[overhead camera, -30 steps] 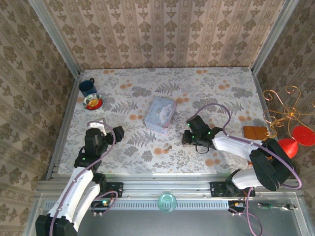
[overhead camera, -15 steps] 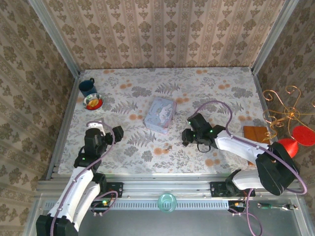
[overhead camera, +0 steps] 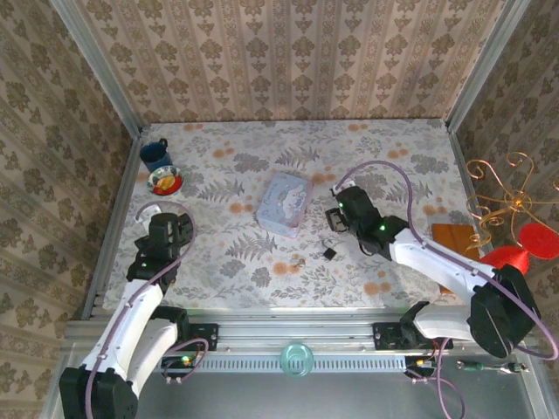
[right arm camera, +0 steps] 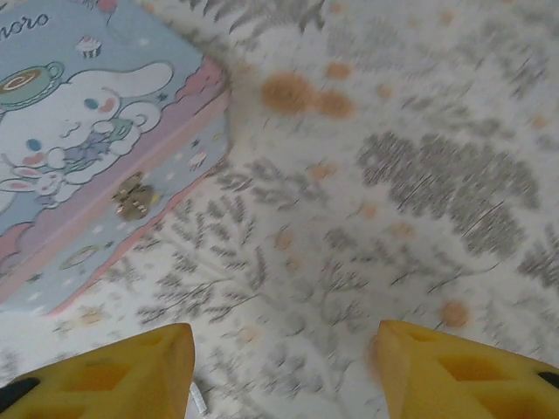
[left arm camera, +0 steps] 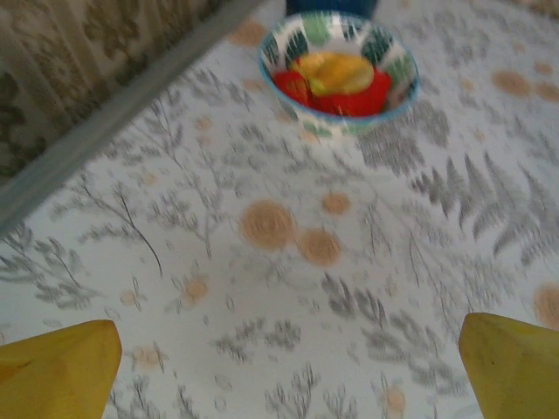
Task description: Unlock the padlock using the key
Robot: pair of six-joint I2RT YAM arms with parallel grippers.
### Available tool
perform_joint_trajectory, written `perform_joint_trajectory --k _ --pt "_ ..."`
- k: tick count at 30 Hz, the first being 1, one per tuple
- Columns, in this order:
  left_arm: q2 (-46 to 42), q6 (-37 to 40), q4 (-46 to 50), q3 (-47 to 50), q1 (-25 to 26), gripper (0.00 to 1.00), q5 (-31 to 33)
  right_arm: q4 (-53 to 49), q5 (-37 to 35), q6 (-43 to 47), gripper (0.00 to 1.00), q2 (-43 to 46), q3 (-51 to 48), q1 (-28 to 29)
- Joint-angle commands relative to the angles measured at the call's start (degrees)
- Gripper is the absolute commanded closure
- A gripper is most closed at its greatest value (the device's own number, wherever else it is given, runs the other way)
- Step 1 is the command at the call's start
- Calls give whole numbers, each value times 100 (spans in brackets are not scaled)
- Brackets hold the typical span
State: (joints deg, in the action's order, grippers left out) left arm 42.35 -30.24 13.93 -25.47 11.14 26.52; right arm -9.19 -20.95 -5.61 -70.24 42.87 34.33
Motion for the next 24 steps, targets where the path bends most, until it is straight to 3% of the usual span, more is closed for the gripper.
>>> perform_joint_trajectory --k 1,3,5,10,15,19,21,24 --pt "21 45 -1752 546 -50 0 765 1909 -511 1435 2 297 -871 13" --pt "2 573 -3323 1095 -51 0 658 2649 -349 2025 0 354 -1348 10" --pt "77 1131 -4299 1365 -50 0 552 2922 -497 2180 0 362 -1554 -9" --pt "654 3054 -4615 1244 -49 0 -417 3147 -685 2164 0 303 -1813 -326" --pt "1516 3530 -5303 1446 -50 0 -791 3790 -601 1923 0 -30 -2132 -809" --pt "2253 3858 -5952 1458 -29 0 -528 4365 -356 1954 0 -392 -2203 -1065" --pt "2411 3917 -6015 1409 -52 0 -818 4888 -144 1944 0 -534 -2266 -1214" --pt "2919 3949 -7059 1522 -127 0 -930 5232 370 1878 0 -710 -2237 -1532"
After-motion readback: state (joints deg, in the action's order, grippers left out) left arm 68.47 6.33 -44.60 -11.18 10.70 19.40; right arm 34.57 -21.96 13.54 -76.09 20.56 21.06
